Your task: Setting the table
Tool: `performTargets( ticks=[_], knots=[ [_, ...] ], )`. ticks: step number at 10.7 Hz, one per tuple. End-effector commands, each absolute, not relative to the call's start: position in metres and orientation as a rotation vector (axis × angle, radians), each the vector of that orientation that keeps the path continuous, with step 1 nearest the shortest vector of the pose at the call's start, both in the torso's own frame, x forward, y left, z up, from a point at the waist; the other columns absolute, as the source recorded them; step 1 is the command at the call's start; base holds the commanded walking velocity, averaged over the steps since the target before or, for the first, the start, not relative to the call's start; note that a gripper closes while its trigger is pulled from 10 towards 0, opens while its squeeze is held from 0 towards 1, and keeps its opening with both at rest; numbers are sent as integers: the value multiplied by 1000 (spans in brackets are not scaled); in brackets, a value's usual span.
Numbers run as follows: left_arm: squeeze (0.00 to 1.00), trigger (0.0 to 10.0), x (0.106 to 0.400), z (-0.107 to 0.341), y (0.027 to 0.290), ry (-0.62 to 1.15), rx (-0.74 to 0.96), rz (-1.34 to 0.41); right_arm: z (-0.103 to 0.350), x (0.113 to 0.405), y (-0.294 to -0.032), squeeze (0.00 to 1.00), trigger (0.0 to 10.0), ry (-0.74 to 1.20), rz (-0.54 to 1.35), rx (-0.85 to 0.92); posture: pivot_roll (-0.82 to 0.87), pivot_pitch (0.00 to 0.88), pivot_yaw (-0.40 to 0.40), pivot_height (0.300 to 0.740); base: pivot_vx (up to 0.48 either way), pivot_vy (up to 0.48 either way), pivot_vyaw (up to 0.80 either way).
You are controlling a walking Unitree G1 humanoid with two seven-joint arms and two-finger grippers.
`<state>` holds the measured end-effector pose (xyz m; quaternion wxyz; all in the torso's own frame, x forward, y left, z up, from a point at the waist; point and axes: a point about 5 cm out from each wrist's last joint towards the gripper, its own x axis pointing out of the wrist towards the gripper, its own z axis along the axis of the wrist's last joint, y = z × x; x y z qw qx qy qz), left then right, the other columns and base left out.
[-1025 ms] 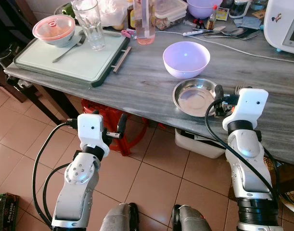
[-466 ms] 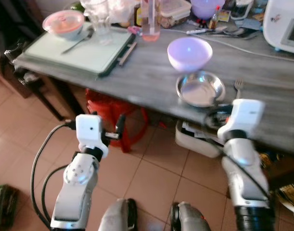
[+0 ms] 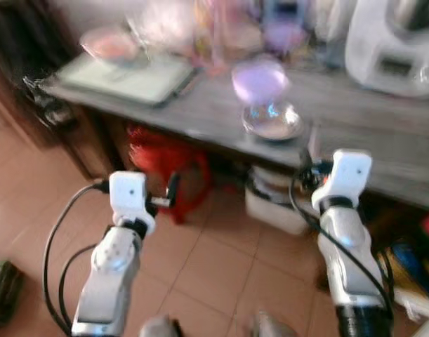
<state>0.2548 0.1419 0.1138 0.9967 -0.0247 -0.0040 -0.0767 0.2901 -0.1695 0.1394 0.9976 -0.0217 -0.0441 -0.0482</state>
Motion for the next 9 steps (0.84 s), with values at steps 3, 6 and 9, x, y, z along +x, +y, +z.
performTargets(
  ticks=[3, 6, 9],
  knots=[
    [0, 10000, 254, 101, 134, 30, -78, -221, 128, 293, -175, 0, 10000, -71, -125, -38, 30, 0, 82, 740, 0, 0, -800],
    [0, 10000, 259, 105, 127, -2, -91, -258, 132, 301, -180, 0, 10000, -93, -131, -48, 23, 0, 77, 740, 0, -172, -267],
    [0, 10000, 256, 104, 128, -8, -102, -261, 130, 298, -181, 0, 10000, -88, -113, -47, 23, 0, 67, 740, 81, -314, -533]
  ],
)
